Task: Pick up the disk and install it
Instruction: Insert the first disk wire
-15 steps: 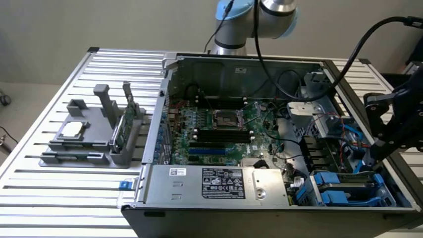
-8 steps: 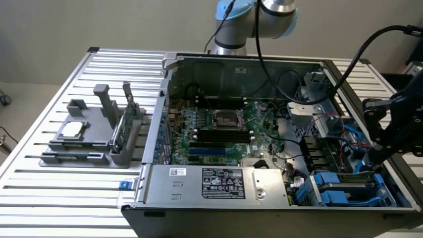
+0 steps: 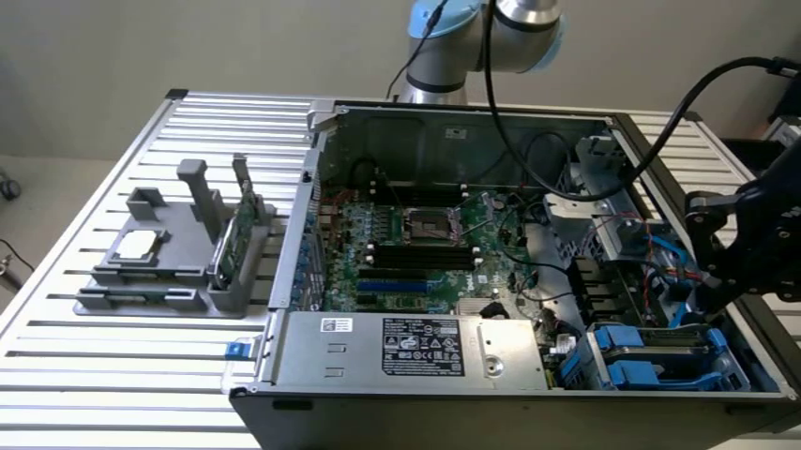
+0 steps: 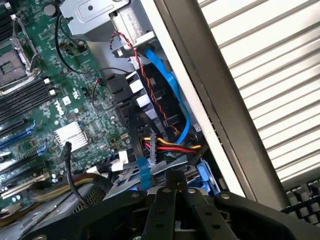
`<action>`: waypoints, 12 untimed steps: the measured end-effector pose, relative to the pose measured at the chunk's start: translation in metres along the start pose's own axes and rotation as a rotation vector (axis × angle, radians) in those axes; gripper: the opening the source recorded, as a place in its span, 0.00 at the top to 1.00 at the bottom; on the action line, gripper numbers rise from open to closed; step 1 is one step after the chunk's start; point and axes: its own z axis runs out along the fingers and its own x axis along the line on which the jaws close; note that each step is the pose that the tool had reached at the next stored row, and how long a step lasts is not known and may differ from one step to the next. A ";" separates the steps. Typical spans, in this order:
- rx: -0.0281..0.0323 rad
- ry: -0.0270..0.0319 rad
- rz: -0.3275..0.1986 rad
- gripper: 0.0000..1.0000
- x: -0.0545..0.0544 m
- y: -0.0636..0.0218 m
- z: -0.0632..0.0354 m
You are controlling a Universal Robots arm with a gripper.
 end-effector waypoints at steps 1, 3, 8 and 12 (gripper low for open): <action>-0.0039 -0.0016 0.009 0.89 -0.001 0.0000 0.0014; -0.0080 -0.0035 0.018 0.89 -0.001 0.0000 0.0028; -0.0163 -0.0090 0.042 0.76 -0.003 0.0002 0.0057; -0.0182 -0.0113 0.069 0.69 -0.003 0.0001 0.0067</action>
